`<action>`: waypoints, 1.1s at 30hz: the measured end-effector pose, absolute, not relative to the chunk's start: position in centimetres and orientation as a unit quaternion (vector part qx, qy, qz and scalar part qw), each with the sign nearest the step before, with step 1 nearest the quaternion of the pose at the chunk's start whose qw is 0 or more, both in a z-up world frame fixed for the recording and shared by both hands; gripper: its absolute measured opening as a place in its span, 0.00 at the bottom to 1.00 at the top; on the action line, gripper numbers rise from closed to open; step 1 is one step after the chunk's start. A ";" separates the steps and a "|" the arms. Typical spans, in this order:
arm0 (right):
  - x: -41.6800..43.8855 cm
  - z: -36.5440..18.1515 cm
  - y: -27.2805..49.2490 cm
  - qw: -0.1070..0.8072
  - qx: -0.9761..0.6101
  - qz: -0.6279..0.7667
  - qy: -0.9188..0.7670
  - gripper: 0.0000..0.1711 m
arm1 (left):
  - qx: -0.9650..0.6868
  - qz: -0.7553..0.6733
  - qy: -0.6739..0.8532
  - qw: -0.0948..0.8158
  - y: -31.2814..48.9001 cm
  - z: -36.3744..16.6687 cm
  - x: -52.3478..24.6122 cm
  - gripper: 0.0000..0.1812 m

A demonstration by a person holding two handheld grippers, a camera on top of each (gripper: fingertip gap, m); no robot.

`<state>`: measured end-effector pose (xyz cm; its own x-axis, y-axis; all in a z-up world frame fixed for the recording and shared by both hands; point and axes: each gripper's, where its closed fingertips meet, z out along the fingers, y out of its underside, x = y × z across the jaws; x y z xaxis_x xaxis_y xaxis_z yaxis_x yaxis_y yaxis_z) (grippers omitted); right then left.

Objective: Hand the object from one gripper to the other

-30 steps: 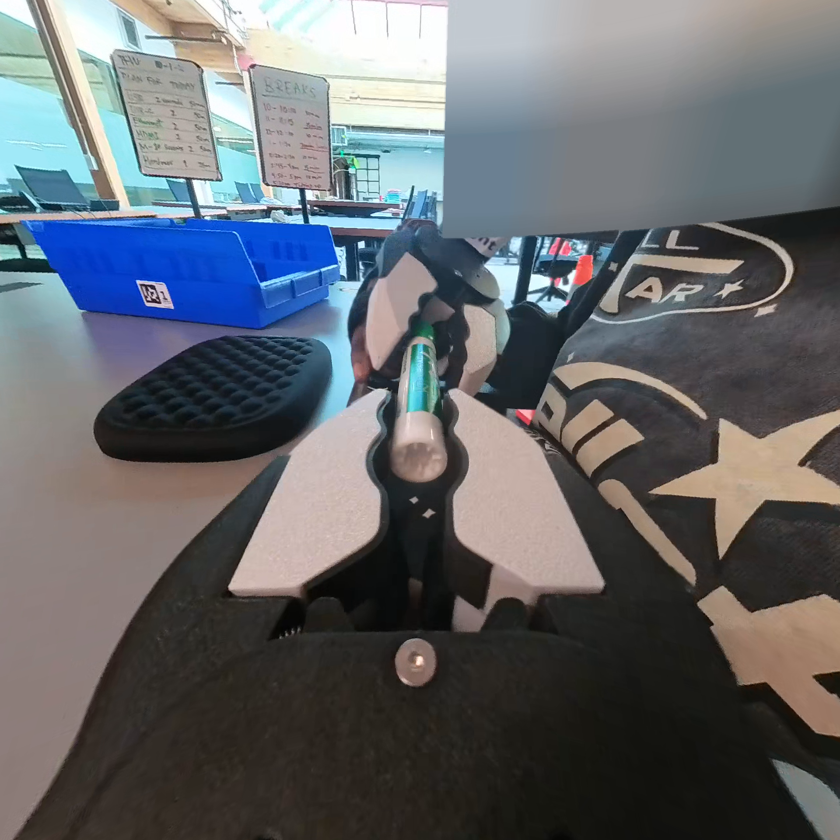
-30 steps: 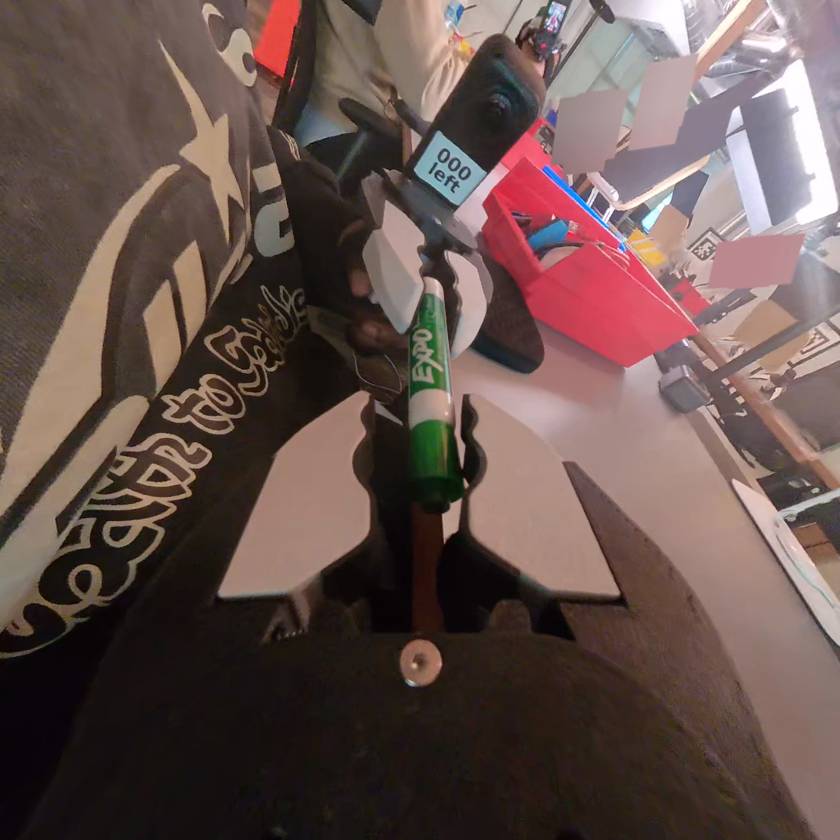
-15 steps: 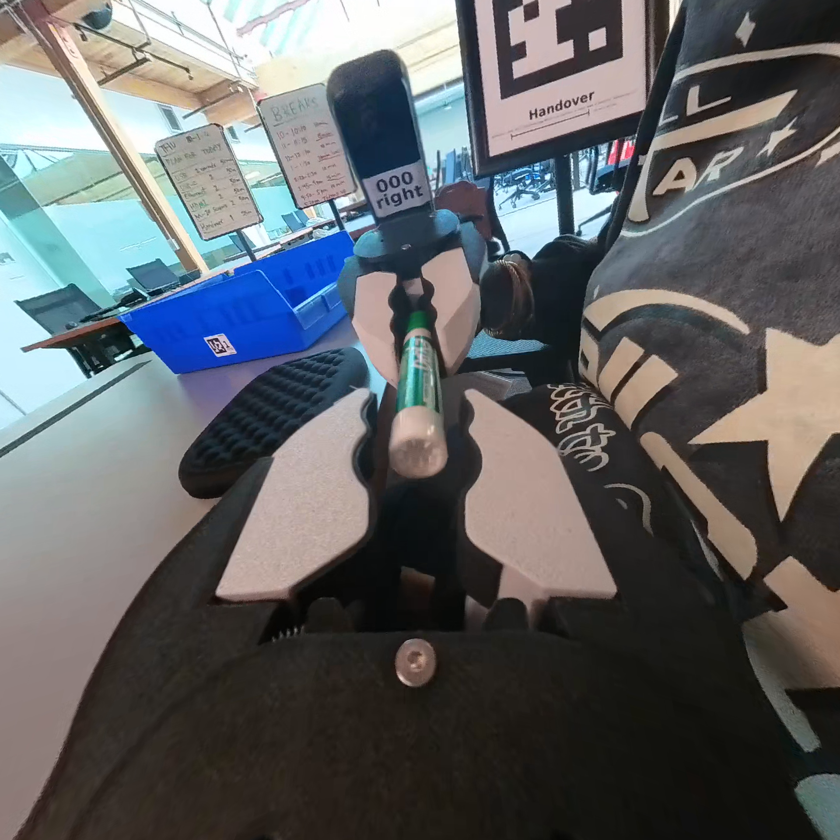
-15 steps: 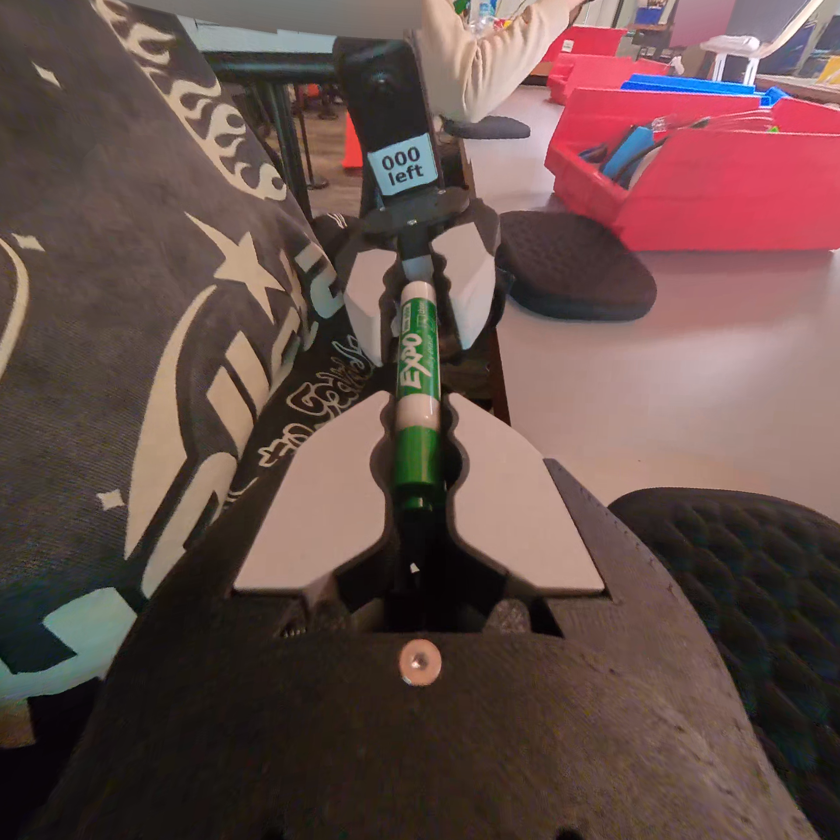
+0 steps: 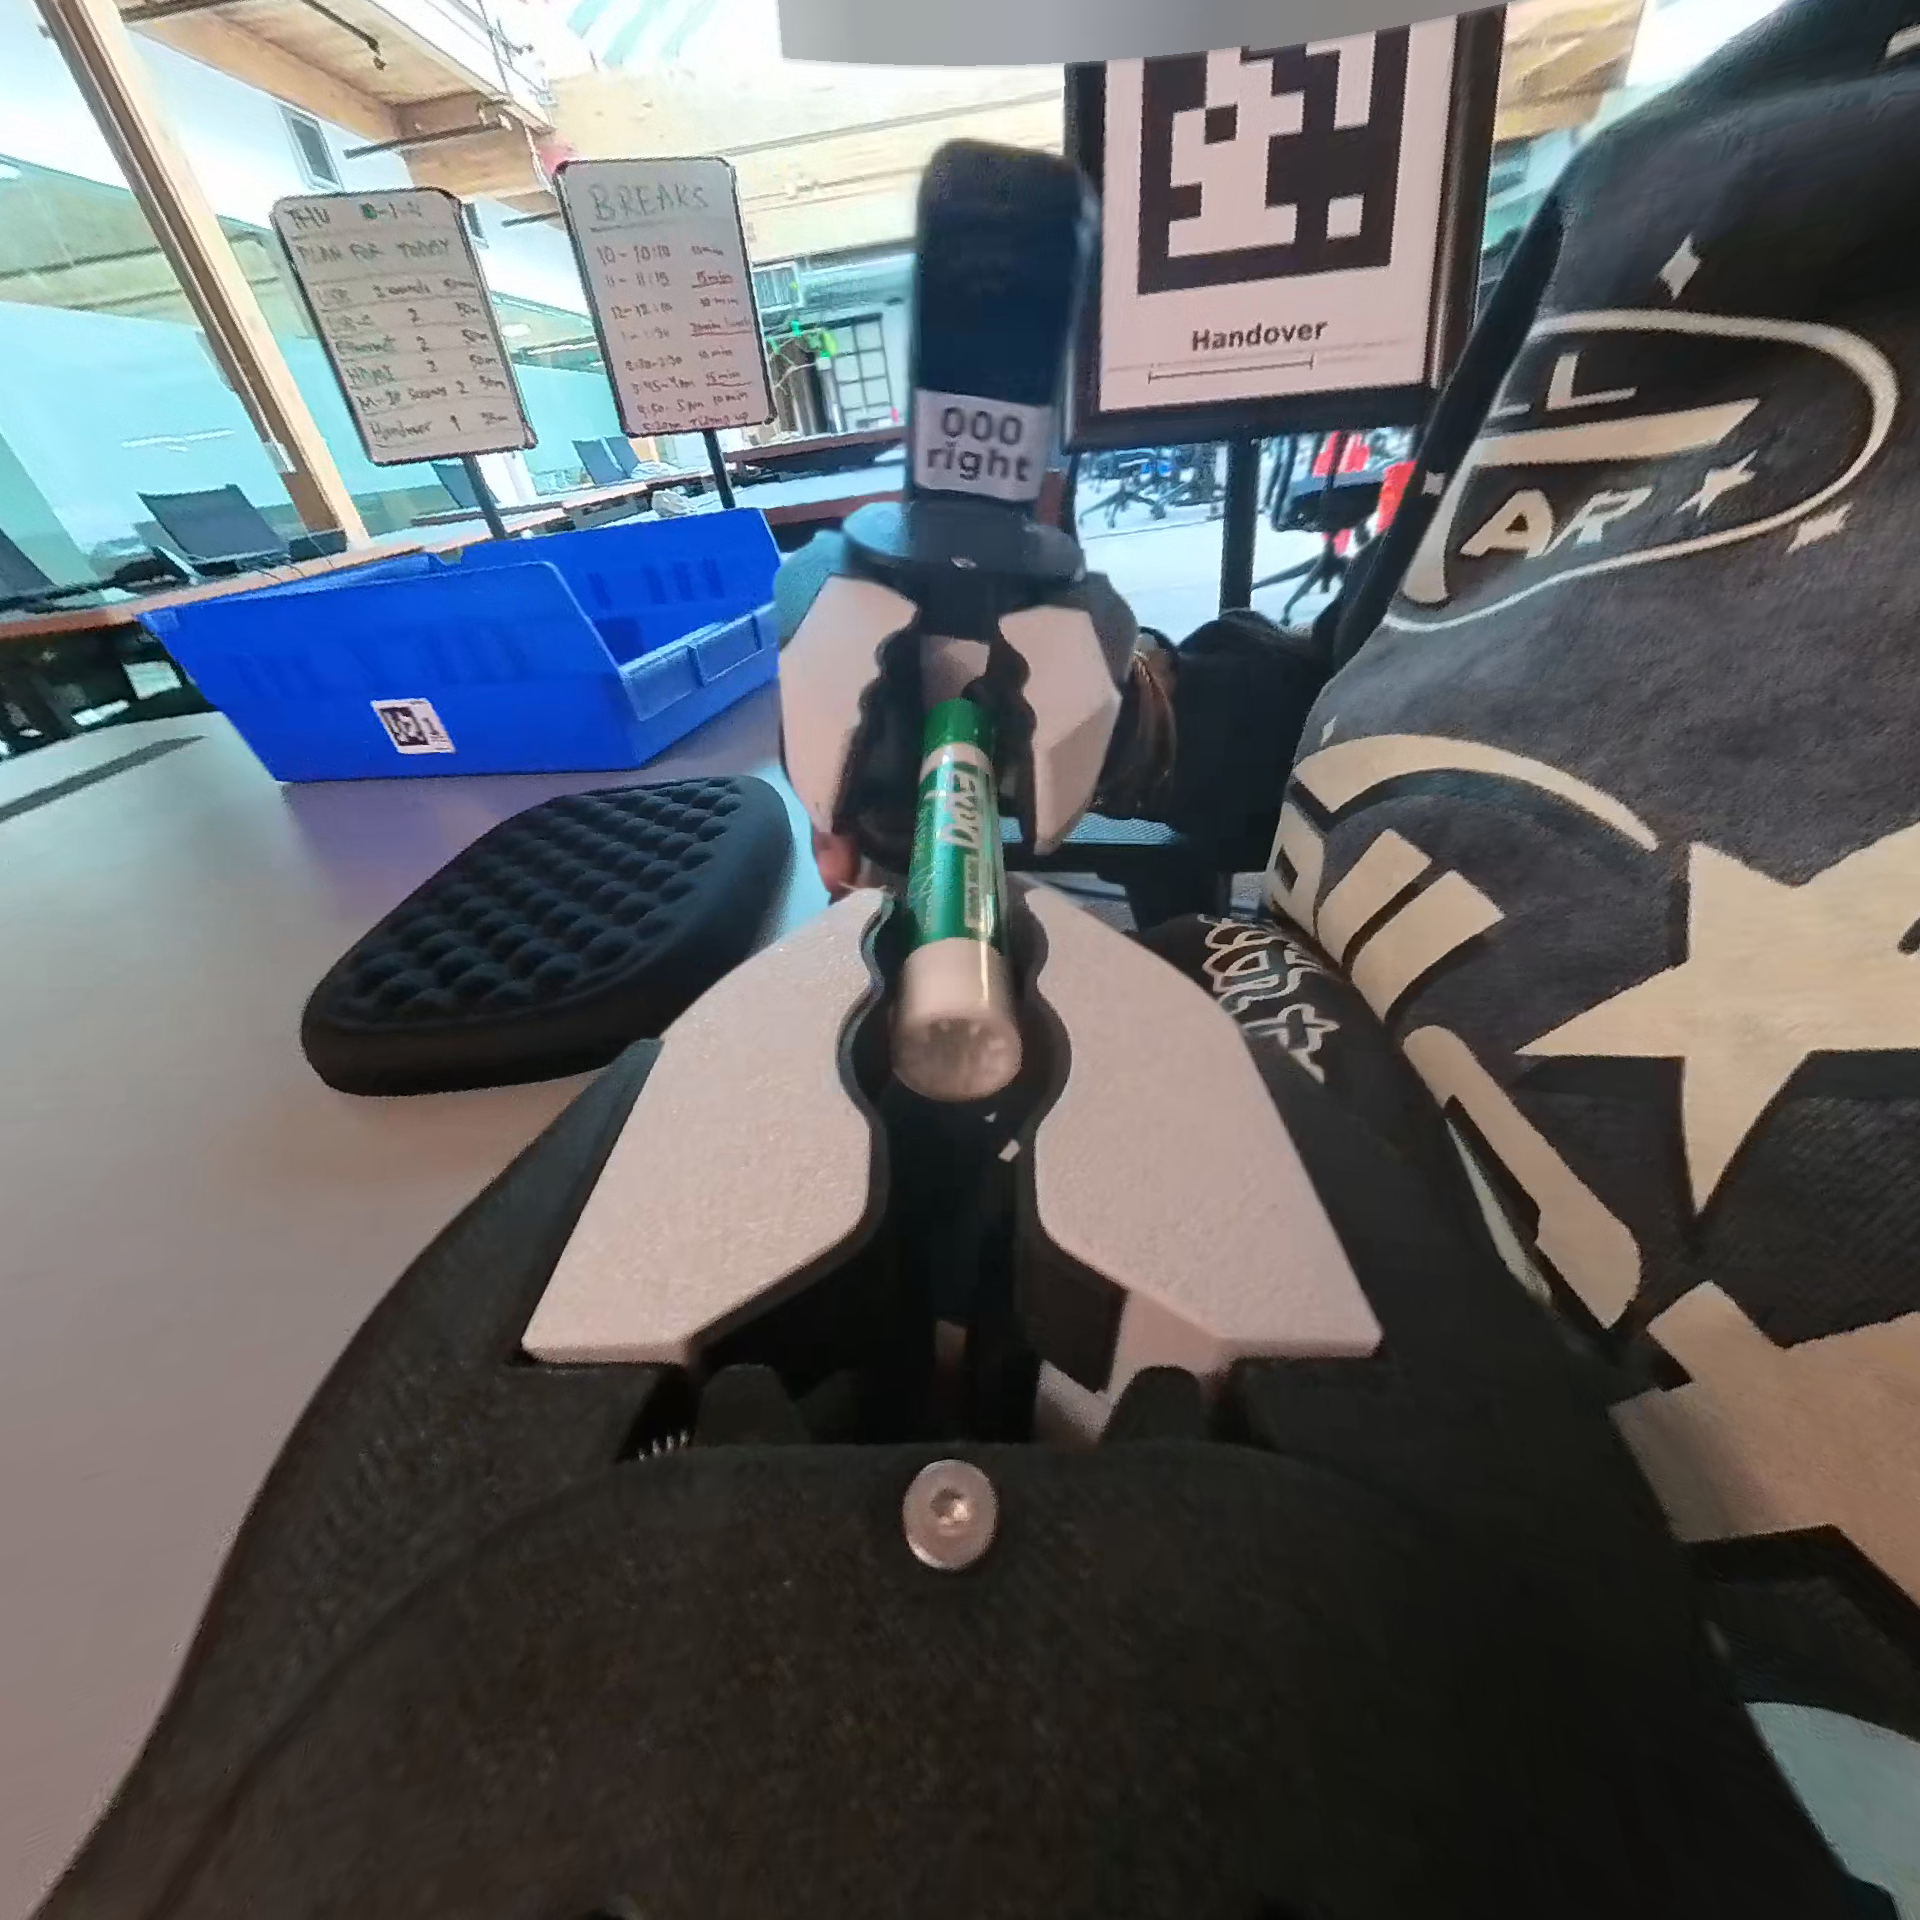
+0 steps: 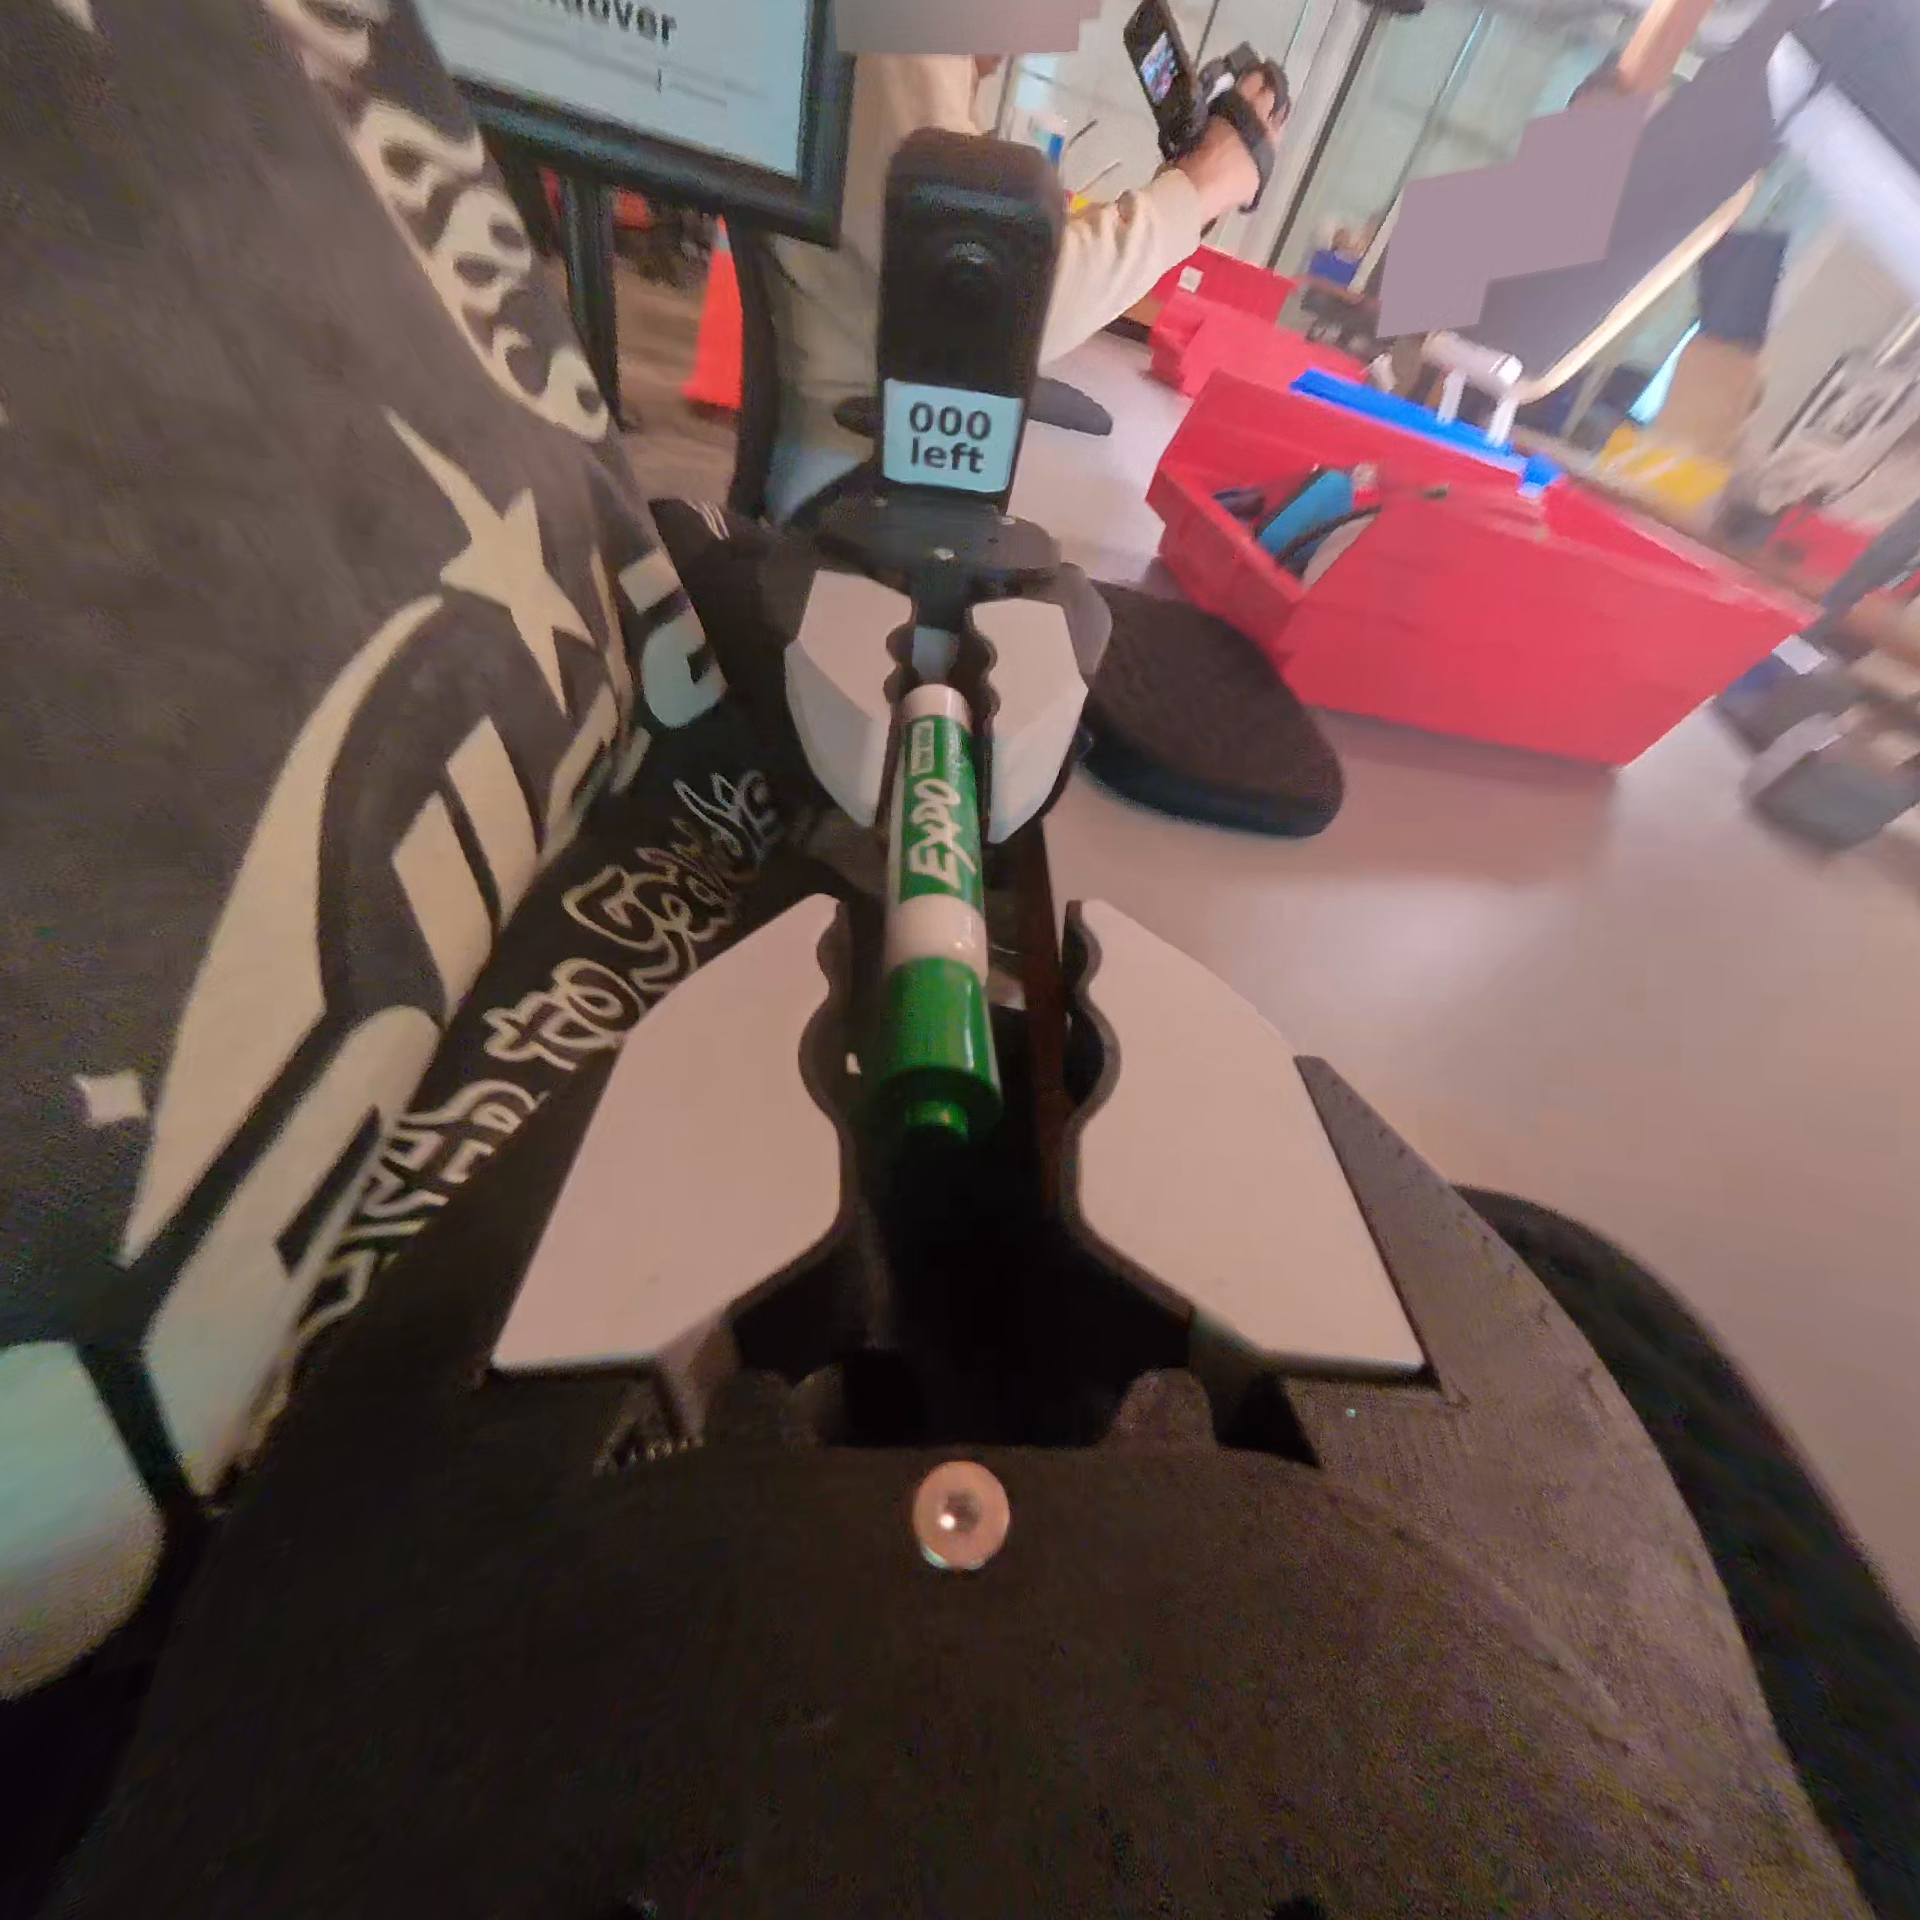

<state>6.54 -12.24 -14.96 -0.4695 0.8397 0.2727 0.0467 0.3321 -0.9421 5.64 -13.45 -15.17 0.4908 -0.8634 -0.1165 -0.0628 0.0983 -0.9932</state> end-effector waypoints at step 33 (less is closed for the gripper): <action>6.3 -15.0 -12.7 0.475 -0.262 0.435 -0.719 0.22 | -0.595 -0.346 0.381 0.617 -13.6 -15.2 5.8 0.11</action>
